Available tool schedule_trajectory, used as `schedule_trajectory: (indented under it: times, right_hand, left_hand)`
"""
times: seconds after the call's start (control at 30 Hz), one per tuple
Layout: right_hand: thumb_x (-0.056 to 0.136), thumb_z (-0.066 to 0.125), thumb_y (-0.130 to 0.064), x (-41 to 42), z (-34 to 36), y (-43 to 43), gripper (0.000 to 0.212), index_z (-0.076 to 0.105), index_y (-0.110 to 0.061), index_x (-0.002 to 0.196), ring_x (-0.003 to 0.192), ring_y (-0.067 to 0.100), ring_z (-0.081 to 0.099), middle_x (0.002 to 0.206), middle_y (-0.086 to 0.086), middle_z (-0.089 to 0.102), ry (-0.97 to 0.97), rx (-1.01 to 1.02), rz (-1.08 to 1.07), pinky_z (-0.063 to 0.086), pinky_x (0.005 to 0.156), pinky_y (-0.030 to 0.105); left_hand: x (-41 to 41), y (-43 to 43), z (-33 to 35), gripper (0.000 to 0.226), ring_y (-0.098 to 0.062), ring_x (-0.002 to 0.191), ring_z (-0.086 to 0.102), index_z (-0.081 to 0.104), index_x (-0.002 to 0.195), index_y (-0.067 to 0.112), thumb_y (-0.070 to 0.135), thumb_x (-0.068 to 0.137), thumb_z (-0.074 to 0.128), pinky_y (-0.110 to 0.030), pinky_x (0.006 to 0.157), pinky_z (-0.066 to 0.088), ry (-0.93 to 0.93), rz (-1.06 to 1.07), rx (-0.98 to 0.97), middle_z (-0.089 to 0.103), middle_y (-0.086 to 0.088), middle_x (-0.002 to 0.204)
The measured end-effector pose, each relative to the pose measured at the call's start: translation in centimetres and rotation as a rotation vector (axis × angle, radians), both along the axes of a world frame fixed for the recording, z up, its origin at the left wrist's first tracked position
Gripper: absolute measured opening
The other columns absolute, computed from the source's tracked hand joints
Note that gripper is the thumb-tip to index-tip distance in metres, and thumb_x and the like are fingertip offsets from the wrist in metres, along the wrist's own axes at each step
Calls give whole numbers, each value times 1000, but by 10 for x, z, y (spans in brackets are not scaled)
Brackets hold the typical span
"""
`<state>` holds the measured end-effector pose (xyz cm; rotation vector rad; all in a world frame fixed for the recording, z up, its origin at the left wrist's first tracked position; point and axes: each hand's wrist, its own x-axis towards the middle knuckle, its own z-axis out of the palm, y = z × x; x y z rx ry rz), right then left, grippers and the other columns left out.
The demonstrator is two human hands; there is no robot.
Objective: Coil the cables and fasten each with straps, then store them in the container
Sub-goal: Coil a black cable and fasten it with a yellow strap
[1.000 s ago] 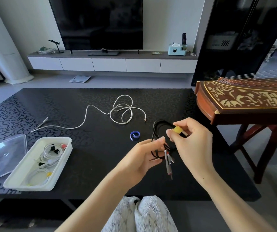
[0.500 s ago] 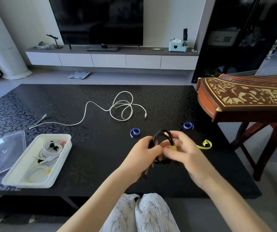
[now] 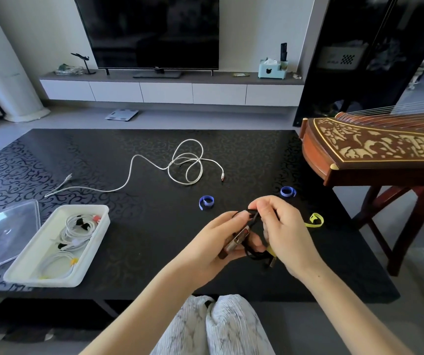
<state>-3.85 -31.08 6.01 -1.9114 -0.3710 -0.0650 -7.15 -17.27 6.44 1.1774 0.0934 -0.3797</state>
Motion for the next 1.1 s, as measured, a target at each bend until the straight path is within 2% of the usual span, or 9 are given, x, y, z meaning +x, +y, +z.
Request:
schedule_trajectory:
  times: [0.13,0.3,0.47,0.6,0.73,0.8,0.87,0.97,1.1]
  right_hand:
    - [100,40,-22,-7,-3,6,27,64,-17,89,74,0,64,76,-11,67,-140,-55,-30,47,65,14]
    - [99,44,-22,-14,9,4,26,69,-17,103,68,-2,65,77,-8,71,16,59,216,45,60,7]
    - [94,45,-35,-12,10,-2,30,70,-19,99,44,4,43,46,-6,54,131,130,220,34,47,19]
    - [90,45,-42,-12,-2,7,41,63,-12,69,43,4,47,45,-4,52,22,79,-53,36,48,16]
    - [93,50,-43,-6,-13,7,47,63,-5,68,52,15,54,55,7,59,108,94,-163,45,54,35]
    - [93,53,-40,-4,-13,7,46,61,-3,66,49,20,48,48,4,50,208,123,-172,42,52,35]
    - [93,56,-34,-1,-10,6,43,55,-3,64,43,14,34,45,1,36,352,231,-116,31,44,30]
    - [94,55,-18,8,-3,0,15,57,-4,88,41,7,25,48,-5,30,606,545,21,24,39,20]
    - [93,53,-9,13,0,-7,11,61,-2,96,42,6,26,52,-3,31,611,553,122,24,40,19]
  left_hand:
    - [0,-6,2,44,-17,55,42,67,106,4,36,100,38,-29,62,45,70,137,-89,41,-8,60]
    - [4,-4,2,58,-15,46,42,67,103,0,43,101,28,-29,54,40,-29,232,103,46,-6,52]
    - [4,-8,2,65,-18,38,40,72,91,11,50,100,21,-22,41,35,-188,228,338,51,-10,45]
    - [-2,-20,-6,50,-13,41,44,60,87,5,38,101,25,-28,48,41,-372,258,589,52,-7,50]
    - [-3,-15,-14,18,-1,57,50,51,102,26,38,98,39,-24,61,45,-476,86,726,55,11,61]
    - [0,-10,-16,15,0,60,51,49,111,28,31,98,43,-26,67,48,-498,36,775,55,12,64]
    - [2,-4,-17,17,-6,57,48,55,112,21,21,100,43,-31,68,49,-431,53,656,52,10,59]
    - [7,3,-11,24,-10,51,38,58,115,7,8,99,40,-27,62,46,-135,44,140,46,2,58]
    - [14,11,-5,28,-8,49,35,63,110,4,8,89,45,-27,63,43,38,-43,-221,44,0,60]
